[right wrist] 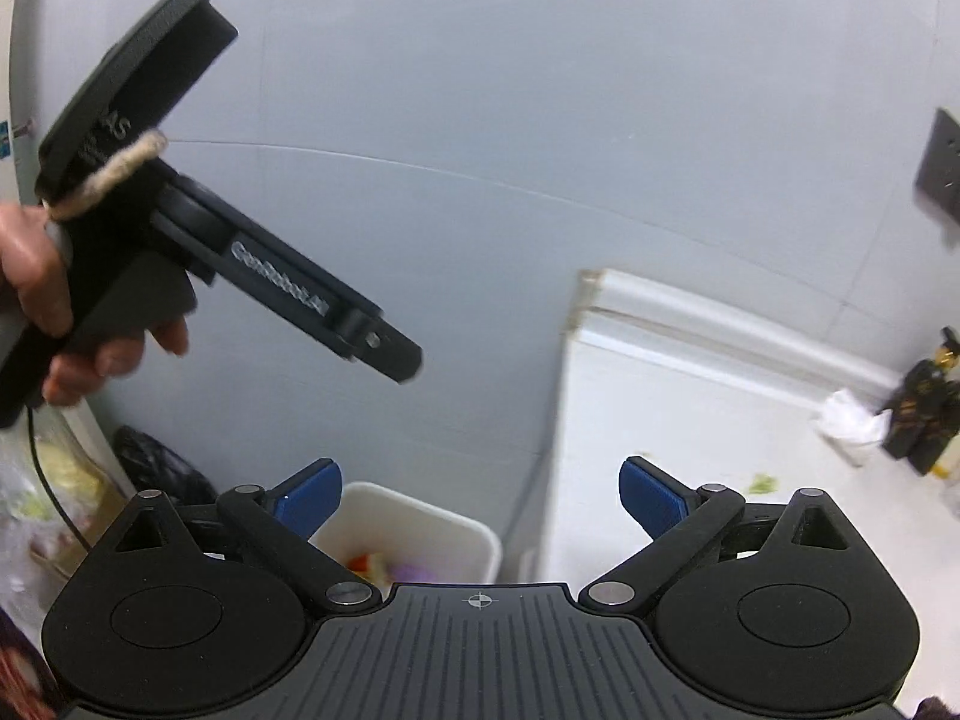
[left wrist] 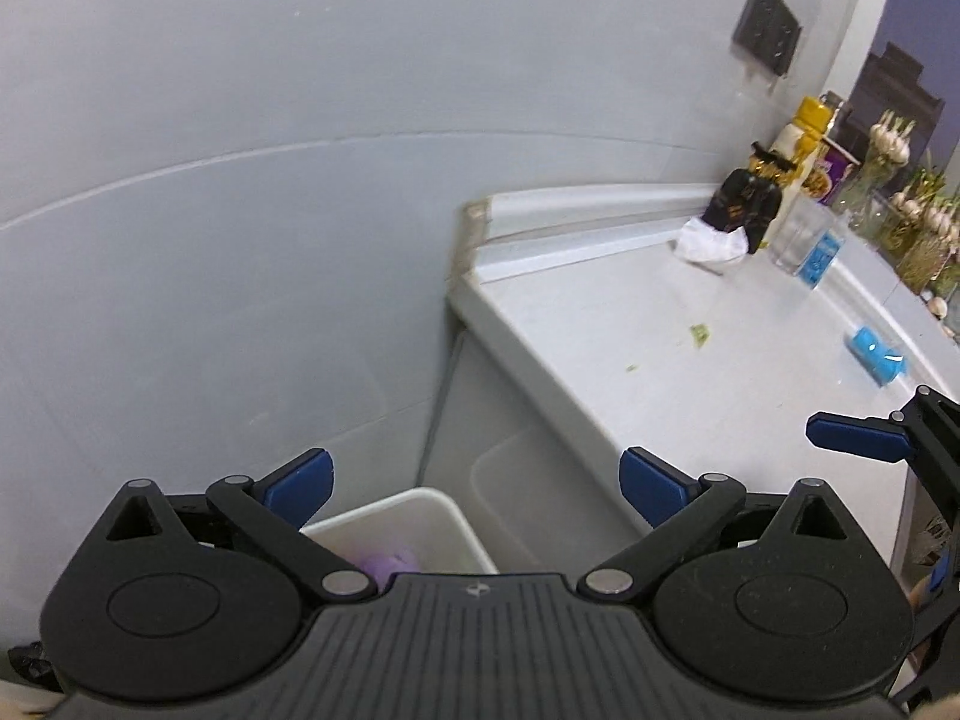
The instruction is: Collect trash
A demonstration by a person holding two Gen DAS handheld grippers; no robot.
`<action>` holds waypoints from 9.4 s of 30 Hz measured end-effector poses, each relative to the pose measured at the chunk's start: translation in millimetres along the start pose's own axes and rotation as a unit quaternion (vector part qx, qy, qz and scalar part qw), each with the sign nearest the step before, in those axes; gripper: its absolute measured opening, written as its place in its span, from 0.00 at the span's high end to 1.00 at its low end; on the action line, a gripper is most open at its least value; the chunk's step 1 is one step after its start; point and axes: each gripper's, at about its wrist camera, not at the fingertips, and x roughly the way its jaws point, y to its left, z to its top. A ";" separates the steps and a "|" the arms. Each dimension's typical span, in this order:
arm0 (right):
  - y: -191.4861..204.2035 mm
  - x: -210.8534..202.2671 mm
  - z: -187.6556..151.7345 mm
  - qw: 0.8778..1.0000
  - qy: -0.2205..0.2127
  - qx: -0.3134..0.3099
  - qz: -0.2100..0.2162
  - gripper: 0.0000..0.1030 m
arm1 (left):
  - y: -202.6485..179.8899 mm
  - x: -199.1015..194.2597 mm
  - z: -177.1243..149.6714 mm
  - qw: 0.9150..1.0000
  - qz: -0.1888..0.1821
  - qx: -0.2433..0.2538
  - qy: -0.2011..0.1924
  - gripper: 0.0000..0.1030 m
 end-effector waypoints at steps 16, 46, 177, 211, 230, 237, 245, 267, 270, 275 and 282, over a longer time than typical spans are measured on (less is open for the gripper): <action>-220.0 -26.1 -62.4 0.991 0.033 0.031 -0.125 0.03 | -109.3 60.8 30.4 1.000 0.013 0.019 0.005 0.01; -392.6 -12.7 -173.3 0.964 0.089 0.160 -0.195 0.03 | -258.3 232.4 110.0 0.985 0.062 0.161 -0.030 0.03; 131.5 194.5 -66.2 0.973 0.229 0.017 0.036 0.21 | 109.8 118.9 -92.5 0.989 0.007 -0.043 0.145 0.90; 135.8 238.9 -82.6 0.960 0.264 -0.032 0.083 0.05 | 100.8 199.4 -91.5 0.979 0.032 -0.012 0.201 0.25; 95.1 37.6 5.0 0.979 0.181 0.006 0.089 0.05 | 30.3 10.2 -25.1 0.977 0.116 -0.094 0.153 0.02; 53.8 -13.5 21.1 0.978 0.185 0.094 0.035 0.05 | -4.1 -33.0 -16.6 0.976 0.118 -0.098 0.151 0.01; 17.9 -59.7 29.3 0.961 0.190 0.202 -0.014 0.02 | -36.1 -66.6 -10.8 0.972 0.142 -0.087 0.165 0.01; -27.0 -87.9 21.5 0.949 0.175 0.252 -0.068 0.02 | -56.3 -78.7 -10.2 0.957 0.184 -0.122 0.187 0.01; -30.2 -87.8 20.0 0.949 0.173 0.254 -0.068 0.02 | -59.3 -77.9 -9.0 0.957 0.186 -0.120 0.186 0.01; -34.4 -87.3 18.6 0.947 0.173 0.263 -0.068 0.02 | -61.8 -76.3 -8.8 0.956 0.188 -0.121 0.189 0.01; -38.2 -84.5 18.5 0.948 0.170 0.262 -0.065 0.02 | -64.6 -72.9 -6.0 0.956 0.186 -0.121 0.191 0.01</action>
